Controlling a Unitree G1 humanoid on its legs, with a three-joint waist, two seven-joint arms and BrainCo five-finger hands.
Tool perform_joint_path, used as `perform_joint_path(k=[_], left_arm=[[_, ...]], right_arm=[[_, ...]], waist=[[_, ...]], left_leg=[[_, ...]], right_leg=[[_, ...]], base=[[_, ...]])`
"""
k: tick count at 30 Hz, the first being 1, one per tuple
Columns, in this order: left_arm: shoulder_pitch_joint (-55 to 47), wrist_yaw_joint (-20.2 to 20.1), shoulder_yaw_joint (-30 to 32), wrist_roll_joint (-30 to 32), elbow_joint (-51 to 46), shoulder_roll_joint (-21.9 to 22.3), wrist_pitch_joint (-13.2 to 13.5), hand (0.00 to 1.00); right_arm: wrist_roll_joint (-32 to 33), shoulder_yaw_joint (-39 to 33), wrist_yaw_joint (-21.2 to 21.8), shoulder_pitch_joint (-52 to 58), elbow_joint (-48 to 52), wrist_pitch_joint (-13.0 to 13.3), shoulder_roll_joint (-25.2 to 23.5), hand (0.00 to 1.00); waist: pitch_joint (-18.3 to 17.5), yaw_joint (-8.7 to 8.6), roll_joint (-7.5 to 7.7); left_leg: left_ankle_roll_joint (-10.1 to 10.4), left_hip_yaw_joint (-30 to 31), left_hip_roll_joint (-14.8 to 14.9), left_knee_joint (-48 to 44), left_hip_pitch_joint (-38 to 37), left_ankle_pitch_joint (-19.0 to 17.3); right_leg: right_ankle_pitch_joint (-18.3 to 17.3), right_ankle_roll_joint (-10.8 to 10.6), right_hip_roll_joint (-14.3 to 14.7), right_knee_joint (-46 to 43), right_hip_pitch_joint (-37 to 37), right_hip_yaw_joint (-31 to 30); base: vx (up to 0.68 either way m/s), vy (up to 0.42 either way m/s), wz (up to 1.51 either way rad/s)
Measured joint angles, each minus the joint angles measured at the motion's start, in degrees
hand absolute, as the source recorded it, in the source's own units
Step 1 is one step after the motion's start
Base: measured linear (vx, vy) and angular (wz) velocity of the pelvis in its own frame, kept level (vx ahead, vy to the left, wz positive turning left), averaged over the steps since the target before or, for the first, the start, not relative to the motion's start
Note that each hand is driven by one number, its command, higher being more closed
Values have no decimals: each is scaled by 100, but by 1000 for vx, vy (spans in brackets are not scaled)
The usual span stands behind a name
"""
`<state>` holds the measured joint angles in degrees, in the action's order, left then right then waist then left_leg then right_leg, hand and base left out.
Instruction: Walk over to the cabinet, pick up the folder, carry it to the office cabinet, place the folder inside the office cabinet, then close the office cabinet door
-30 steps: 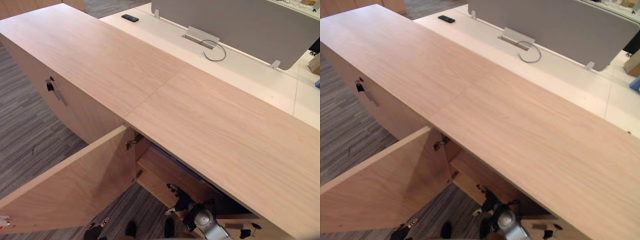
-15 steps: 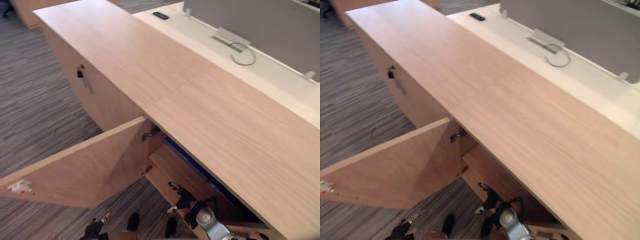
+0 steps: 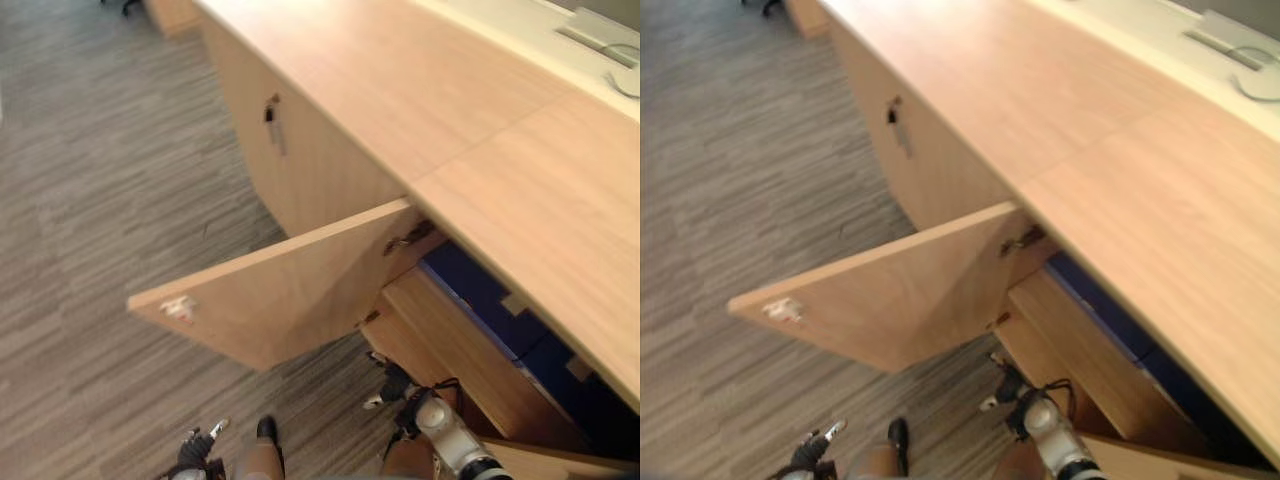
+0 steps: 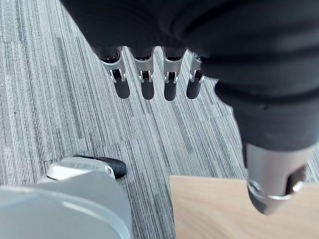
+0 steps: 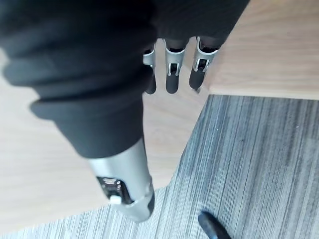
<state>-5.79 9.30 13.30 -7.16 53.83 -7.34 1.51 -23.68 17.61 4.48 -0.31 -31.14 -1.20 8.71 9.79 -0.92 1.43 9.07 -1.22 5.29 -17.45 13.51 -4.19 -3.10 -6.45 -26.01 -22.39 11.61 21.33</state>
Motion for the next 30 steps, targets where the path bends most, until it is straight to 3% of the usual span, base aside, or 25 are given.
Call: perform_joint_path(k=[3, 5, 7, 12, 18, 30], left_arm=[[-126, 45, 18, -12, -27, -81, 2, 0], [-199, 45, 81, -12, -33, -53, 0, 0], [-252, 40, 79, -2, -33, 83, -5, 0], [-235, 30, 102, 39, -37, 169, -17, 0], [-164, 29, 19, 44, -51, 184, -24, 0], [-136, 30, -39, 42, -43, 172, -21, 0]], right_arm=[[6, -3, -7, -13, 23, 21, -79, 0], [3, -8, -13, -14, 59, 20, -25, 0], [2, -10, -14, 73, 55, 12, 10, 0], [1, -24, -22, 155, 55, -7, 30, 0], [-1, -47, -22, 258, 55, -8, -14, 0], [0, -51, -50, 227, -13, -7, -35, 0]], waist=[[6, 33, -14], [12, 31, -12], [31, -15, -40], [76, -36, -84], [65, -67, -109], [66, -92, -102]], left_leg=[[-70, 104, -7, 17, -64, 20], [-24, 140, 102, 126, -40, 70], [29, 66, 253, 465, -83, 197], [121, -139, 524, 1452, -386, 671], [196, -180, 532, 1955, -667, 1219], [197, -221, 522, 2196, -862, 1352]], right_leg=[[49, -111, 59, 226, -285, 65], [0, -385, 174, 301, -275, 109], [-85, -425, 293, 309, -232, 199], [-141, -338, 529, 291, -54, 207], [-221, -318, 499, 92, -63, 223], [-225, -326, 500, 159, -146, 206]], base=[[-114, 37, 18], [-159, -78, 0], [-146, -129, 10], [-27, -126, 1], [102, -18, 3], [56, 12, 1]])
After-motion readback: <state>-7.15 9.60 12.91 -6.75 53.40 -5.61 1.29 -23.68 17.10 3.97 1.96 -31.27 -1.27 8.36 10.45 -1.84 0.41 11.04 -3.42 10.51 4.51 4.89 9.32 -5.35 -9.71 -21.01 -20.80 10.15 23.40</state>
